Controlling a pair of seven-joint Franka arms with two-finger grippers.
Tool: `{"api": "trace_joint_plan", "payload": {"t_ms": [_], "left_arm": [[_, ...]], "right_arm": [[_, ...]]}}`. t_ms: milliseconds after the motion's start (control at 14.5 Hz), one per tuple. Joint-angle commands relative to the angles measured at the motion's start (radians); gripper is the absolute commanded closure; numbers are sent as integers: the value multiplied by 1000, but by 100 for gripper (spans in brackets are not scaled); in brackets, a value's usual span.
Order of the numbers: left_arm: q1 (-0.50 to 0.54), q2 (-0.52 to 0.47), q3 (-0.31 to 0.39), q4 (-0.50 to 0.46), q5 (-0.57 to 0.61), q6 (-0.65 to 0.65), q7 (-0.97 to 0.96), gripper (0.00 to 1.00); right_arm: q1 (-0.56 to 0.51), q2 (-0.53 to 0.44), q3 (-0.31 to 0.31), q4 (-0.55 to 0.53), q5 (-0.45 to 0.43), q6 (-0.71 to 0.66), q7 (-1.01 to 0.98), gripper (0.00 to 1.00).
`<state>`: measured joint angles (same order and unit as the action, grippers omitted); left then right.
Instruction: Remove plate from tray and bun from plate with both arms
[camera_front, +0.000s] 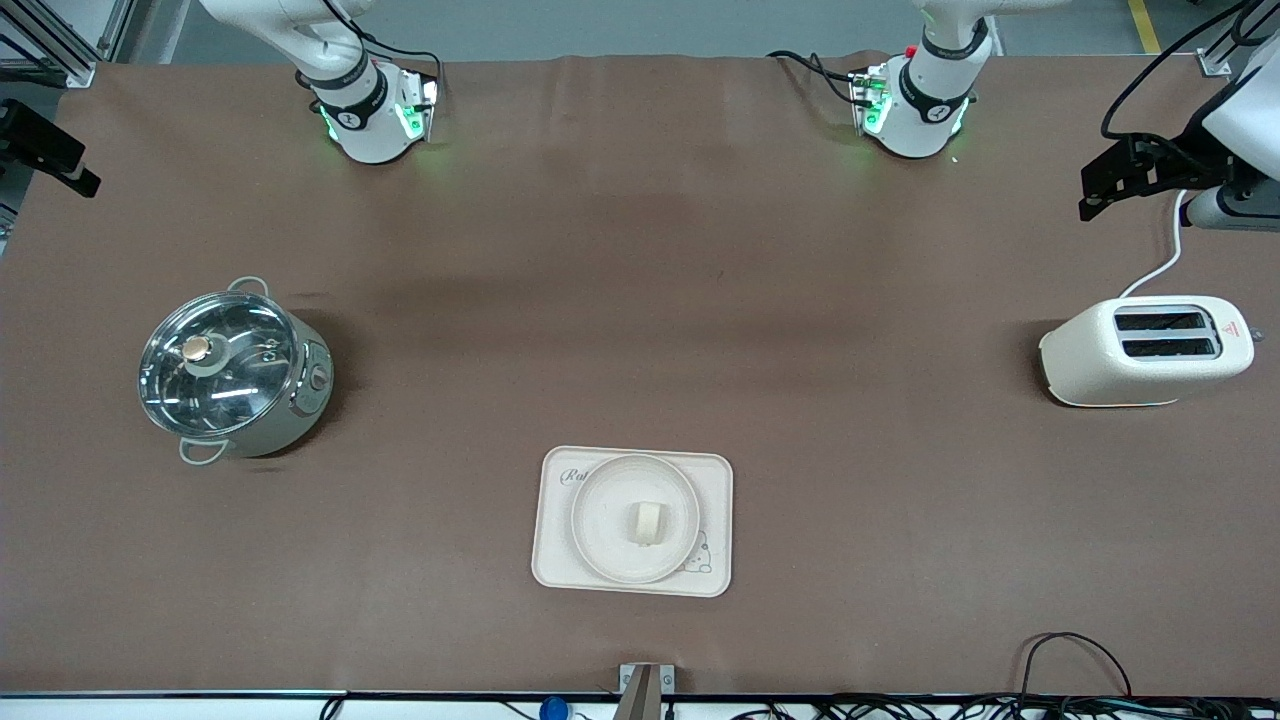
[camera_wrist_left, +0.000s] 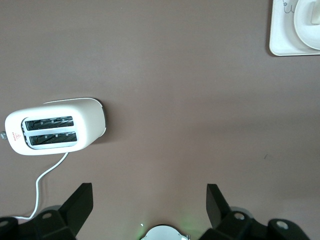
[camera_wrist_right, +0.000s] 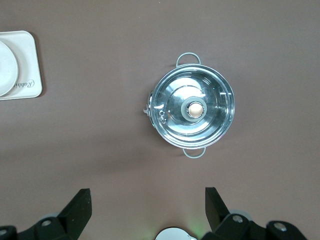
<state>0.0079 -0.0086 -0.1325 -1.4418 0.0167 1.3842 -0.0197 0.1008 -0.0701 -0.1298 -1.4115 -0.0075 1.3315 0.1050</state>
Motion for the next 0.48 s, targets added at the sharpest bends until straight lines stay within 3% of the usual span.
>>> {"api": "trace_joint_plan", "payload": {"t_ms": [0, 415], "left_arm": [[0, -2, -2, 6, -18, 12, -2, 0], [0, 25, -2, 11, -18, 44, 12, 0]], "right_arm": [[7, -10, 1, -15, -2, 8, -8, 0], [-3, -8, -2, -15, 21, 18, -11, 0]]}}
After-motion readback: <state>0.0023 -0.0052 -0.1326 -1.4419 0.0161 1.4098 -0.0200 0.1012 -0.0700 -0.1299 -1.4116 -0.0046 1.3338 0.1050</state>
